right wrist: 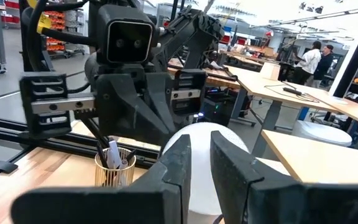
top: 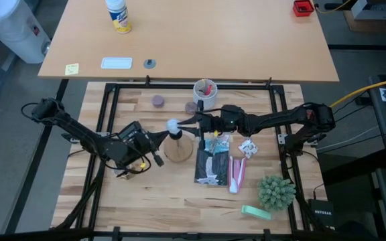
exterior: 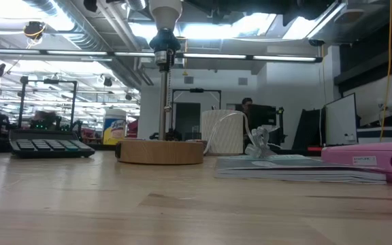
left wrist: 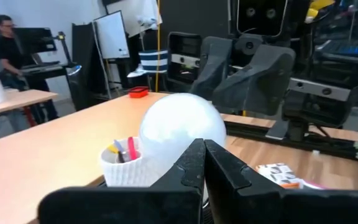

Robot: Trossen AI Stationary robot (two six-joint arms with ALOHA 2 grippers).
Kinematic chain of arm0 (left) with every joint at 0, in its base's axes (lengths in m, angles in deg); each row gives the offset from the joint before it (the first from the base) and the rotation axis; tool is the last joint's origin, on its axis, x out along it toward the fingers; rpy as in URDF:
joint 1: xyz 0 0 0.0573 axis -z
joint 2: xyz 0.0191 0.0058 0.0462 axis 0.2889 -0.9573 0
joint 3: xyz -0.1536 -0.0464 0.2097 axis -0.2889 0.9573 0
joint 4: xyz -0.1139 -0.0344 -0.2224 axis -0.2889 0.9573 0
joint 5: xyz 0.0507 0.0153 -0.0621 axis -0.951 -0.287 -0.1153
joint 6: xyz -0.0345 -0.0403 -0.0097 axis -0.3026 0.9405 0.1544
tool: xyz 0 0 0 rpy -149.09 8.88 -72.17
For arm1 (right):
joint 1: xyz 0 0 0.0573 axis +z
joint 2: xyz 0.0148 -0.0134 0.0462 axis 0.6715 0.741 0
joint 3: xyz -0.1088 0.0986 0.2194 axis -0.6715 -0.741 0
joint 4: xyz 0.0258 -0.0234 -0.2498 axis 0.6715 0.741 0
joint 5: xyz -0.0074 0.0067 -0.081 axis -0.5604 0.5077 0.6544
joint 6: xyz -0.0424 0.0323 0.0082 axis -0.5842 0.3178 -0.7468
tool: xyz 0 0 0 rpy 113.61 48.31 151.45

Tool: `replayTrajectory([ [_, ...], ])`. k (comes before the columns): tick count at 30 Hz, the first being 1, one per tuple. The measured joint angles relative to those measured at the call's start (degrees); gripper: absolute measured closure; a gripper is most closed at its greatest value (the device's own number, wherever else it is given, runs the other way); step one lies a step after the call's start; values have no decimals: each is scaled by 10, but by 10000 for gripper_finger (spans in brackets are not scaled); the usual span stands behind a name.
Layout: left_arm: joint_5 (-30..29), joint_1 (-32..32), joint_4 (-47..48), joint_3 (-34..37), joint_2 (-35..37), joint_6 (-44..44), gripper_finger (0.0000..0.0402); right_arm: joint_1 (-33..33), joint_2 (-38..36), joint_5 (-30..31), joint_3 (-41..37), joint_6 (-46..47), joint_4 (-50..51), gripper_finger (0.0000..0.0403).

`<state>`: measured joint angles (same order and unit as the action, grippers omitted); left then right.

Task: Screw lightbulb
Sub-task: Insert the lightbulb into the lamp

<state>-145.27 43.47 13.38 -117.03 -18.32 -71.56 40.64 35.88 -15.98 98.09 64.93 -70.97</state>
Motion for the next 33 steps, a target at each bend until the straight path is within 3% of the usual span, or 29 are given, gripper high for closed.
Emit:
replayTrajectory([
  [12, -32, -3, 1, 0, 0, -18, 400, 1, 4, -63, -4, 26, 23, 341],
  [20, -33, -10, 1, 0, 0, -25, 400, 1, 2, -74, -2, 26, 26, 341],
  [29, -32, 0, 2, 0, 0, -24, 400, 1, 2, -91, -2, 29, -69, 341],
  [33, -32, 0, 3, 0, 0, -21, 400, 0, 1, -57, -1, 24, -143, 341],
])
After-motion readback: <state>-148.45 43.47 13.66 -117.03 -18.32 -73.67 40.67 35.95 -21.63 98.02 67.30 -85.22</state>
